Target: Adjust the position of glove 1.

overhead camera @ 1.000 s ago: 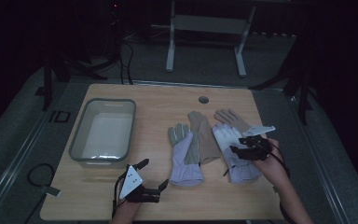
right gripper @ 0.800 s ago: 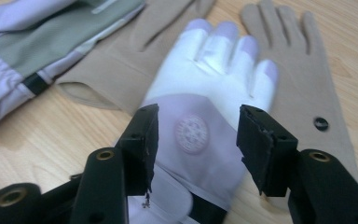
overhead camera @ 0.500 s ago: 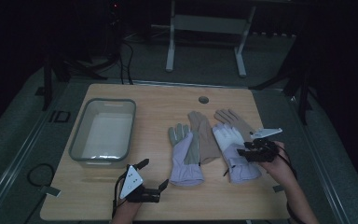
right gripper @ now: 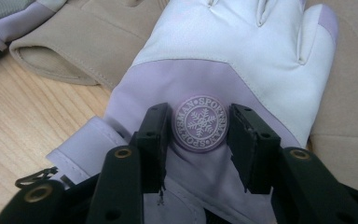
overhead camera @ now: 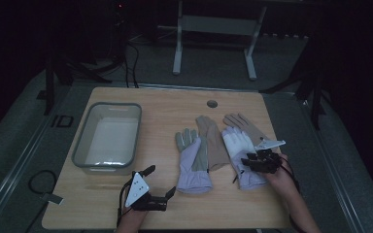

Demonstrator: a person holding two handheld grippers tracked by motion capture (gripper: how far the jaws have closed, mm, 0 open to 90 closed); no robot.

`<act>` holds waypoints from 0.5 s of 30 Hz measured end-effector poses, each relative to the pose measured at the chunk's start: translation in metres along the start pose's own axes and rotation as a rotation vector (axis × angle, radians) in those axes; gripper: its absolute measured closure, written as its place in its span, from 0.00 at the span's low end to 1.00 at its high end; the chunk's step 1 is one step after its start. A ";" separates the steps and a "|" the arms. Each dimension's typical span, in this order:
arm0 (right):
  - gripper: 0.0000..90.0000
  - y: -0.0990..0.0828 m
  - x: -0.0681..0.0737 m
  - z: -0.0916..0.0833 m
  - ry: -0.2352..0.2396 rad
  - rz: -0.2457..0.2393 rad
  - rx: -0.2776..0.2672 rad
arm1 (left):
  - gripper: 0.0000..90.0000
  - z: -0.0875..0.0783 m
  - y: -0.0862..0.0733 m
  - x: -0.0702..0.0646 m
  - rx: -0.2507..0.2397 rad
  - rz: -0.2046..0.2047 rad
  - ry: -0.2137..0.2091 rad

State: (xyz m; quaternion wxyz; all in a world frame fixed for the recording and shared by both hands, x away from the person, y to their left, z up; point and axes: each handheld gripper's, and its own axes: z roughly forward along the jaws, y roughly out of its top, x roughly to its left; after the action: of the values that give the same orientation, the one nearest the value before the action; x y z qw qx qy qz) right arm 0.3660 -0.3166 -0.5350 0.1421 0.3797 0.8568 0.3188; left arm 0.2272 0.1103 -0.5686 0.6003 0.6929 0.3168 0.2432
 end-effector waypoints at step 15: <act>0.99 0.000 0.014 -0.036 -0.115 0.149 -0.084 | 0.00 0.000 0.000 0.000 0.001 -0.002 0.002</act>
State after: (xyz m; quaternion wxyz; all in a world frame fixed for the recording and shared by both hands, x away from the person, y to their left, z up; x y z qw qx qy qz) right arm 0.3394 -0.3221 -0.5077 0.1827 0.4537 0.8024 0.3419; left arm 0.2274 0.1104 -0.5686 0.5998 0.6926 0.3182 0.2434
